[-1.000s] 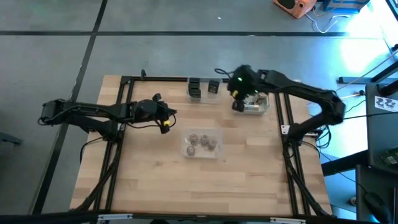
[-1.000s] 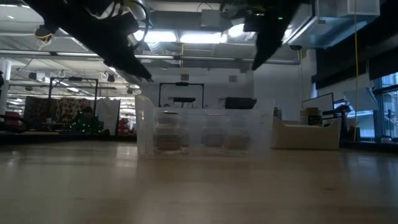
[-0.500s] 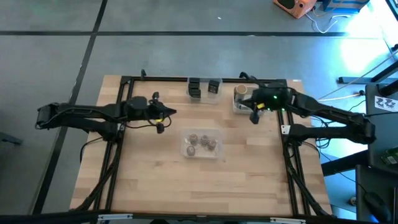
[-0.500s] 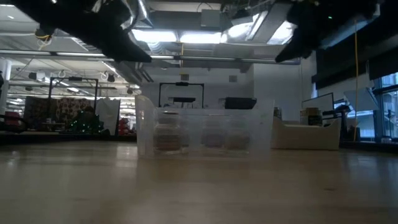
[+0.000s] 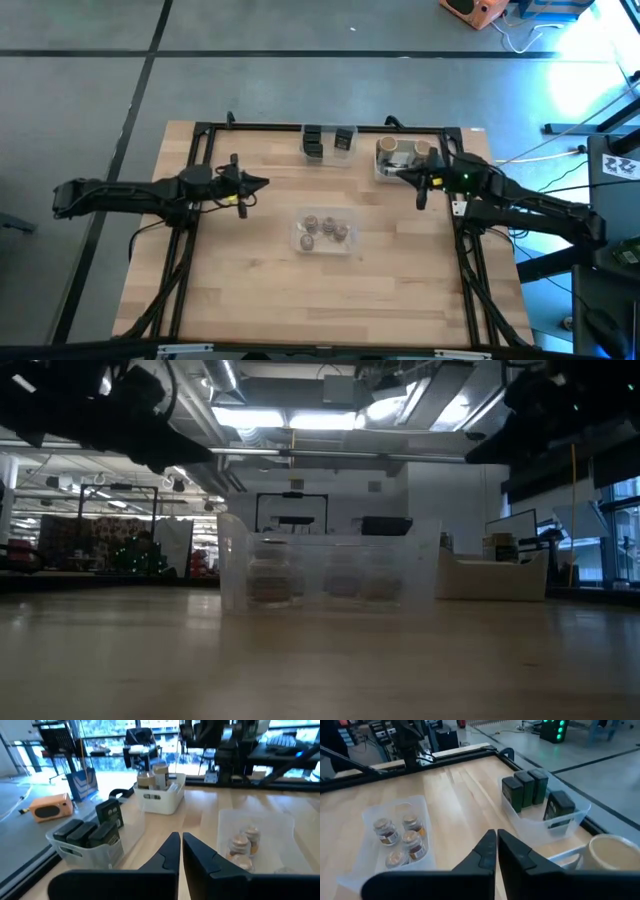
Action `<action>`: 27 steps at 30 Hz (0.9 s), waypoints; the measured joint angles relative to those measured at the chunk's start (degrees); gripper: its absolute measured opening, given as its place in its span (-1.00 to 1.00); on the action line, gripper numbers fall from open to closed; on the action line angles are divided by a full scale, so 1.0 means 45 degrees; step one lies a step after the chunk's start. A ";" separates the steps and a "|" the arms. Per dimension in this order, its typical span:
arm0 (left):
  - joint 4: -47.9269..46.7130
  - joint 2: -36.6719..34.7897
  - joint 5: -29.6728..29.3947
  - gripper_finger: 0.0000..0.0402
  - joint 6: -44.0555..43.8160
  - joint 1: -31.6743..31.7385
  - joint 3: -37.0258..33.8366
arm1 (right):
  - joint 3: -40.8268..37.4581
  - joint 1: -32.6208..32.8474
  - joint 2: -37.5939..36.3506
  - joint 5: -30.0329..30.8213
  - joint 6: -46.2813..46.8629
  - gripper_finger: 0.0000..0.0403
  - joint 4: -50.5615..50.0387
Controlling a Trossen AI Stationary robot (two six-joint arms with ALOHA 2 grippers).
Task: Sort spices by type
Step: Return to Home Position
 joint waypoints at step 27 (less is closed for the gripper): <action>0.1701 -0.2213 0.0101 -0.96 0.0242 -0.0651 -0.1972 | -0.4911 0.0010 -0.4686 0.1257 0.1294 -0.91 0.1727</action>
